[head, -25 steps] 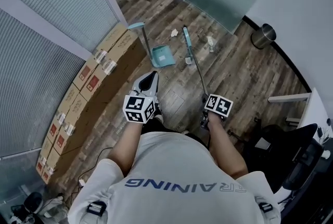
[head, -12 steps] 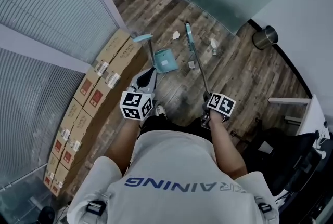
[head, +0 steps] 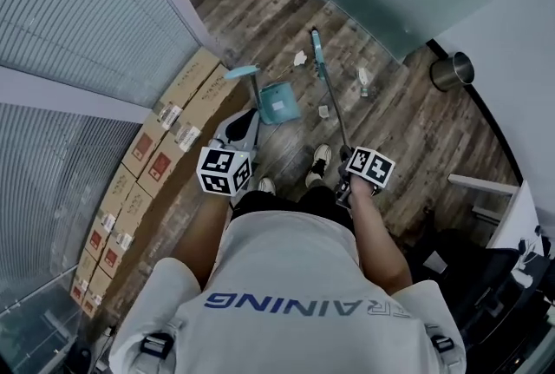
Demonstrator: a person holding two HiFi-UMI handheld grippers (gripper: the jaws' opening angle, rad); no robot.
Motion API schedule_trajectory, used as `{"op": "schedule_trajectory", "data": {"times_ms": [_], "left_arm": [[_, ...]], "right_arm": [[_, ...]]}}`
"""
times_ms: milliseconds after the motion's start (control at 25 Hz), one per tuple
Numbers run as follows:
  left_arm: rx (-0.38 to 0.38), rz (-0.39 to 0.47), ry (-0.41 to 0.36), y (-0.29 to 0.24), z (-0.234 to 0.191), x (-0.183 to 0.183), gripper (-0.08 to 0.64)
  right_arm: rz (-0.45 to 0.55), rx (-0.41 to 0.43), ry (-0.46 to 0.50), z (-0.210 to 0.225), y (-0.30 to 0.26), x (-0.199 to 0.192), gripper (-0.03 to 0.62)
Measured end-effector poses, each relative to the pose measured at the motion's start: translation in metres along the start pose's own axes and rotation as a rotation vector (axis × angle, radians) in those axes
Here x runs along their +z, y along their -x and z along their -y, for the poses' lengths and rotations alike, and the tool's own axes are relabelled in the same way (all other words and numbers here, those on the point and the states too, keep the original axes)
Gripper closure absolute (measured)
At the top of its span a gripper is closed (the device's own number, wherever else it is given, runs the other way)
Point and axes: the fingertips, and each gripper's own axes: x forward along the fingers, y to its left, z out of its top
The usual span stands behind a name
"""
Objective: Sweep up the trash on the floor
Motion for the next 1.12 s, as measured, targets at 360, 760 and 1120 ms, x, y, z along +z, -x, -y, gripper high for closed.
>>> {"op": "schedule_trajectory", "data": {"times_ms": [360, 760, 1120], "left_arm": [[0.121, -0.034, -0.028, -0.089, -0.001, 0.021, 0.557], [0.26, -0.088, 0.01, -0.131, -0.024, 0.007, 0.557], [0.072, -0.246, -0.184, -0.142, -0.081, -0.013, 0.375]], "right_arm": [[-0.077, 0.055, 0.096, 0.009, -0.052, 0.094, 0.488], [-0.195, 0.06, 0.193, 0.014, -0.103, 0.146, 0.488], [-0.194, -0.001, 0.051, -0.019, -0.119, 0.116, 0.488]]}}
